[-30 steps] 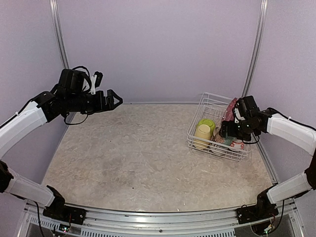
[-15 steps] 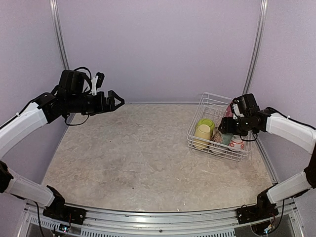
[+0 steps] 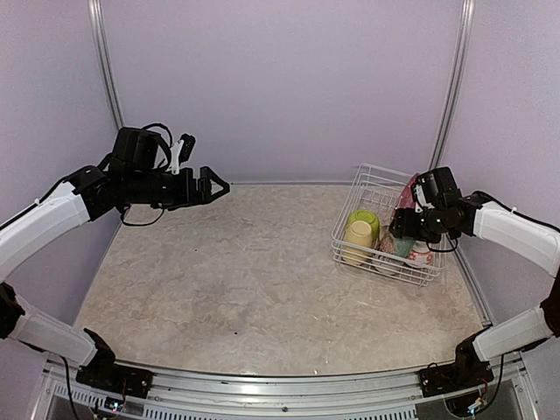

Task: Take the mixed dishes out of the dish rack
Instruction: Grab the cup from the dish rack.

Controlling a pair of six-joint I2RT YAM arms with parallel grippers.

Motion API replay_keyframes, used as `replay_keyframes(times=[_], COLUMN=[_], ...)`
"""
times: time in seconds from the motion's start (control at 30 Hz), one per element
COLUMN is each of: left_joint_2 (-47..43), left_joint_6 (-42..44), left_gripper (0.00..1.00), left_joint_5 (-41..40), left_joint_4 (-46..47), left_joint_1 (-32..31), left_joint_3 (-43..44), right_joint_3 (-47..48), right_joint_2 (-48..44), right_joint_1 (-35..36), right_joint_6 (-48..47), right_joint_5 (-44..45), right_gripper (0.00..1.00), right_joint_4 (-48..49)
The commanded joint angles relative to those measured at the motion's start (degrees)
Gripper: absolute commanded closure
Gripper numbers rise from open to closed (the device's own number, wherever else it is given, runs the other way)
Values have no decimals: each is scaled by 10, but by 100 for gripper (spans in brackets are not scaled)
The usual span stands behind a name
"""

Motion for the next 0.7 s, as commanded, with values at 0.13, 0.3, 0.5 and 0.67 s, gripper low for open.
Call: replay_keyframes(times=[0.13,0.3,0.5,0.67], left_joint_2=[24,31,42,50], left_joint_6=[-29,-50,-56,-60], left_gripper=[1,1,1,1], left_joint_5=[87,133,155,169], left_joint_4=[15,32,37,36], left_joint_1=[37,74,98,100], left_joint_3=[1,-5,-6,-2], right_joint_3=[-2,-10,-6,7], right_joint_2=[-56,-74,-87,-98], right_joint_1=[3,3,4,4], right_joint_6=[23,40,63,69], right_joint_5=[48,66,64,57], right_gripper=[65,74,92,100], right_joint_4=[-16,-15,-21,-11])
